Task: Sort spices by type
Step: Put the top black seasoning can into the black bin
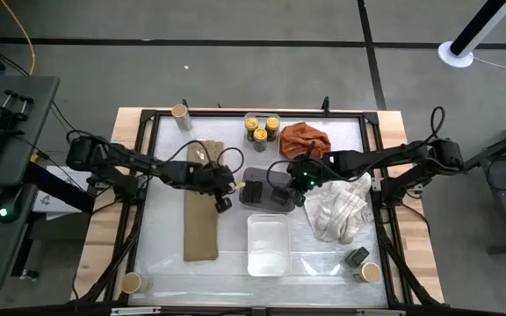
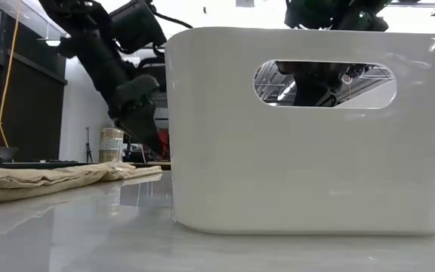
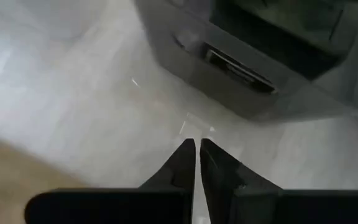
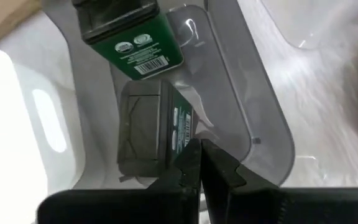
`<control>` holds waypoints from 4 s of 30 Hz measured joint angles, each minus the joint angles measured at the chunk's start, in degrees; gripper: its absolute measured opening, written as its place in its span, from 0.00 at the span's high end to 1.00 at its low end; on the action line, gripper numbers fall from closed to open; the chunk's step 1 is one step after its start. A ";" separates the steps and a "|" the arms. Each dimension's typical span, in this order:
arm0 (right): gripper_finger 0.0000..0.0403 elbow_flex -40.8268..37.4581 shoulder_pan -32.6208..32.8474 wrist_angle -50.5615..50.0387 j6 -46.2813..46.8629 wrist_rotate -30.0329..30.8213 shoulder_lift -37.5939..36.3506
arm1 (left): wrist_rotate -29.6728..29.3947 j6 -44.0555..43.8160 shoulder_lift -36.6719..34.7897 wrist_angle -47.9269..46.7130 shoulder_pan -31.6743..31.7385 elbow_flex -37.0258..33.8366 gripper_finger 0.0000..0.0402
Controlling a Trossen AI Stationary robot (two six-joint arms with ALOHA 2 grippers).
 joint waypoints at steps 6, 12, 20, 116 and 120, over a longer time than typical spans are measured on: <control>1.00 0.00 0.00 1.03 0.41 -0.03 2.20 | 2.48 2.69 4.23 1.70 0.00 -0.02 0.99; 1.00 0.00 0.62 0.83 0.54 -1.94 2.24 | 5.29 2.68 5.33 4.95 -0.87 -0.02 1.00; 1.00 0.00 2.39 0.79 1.88 -4.45 2.20 | 5.41 2.24 5.31 8.65 -2.53 -0.02 1.00; 1.00 0.02 -0.35 5.40 12.28 -10.80 7.94 | 5.11 0.61 5.29 17.07 -3.28 -0.02 1.00; 1.00 0.02 -0.35 7.40 15.08 -10.99 7.94 | 5.03 0.58 5.29 17.07 -3.28 -0.02 1.00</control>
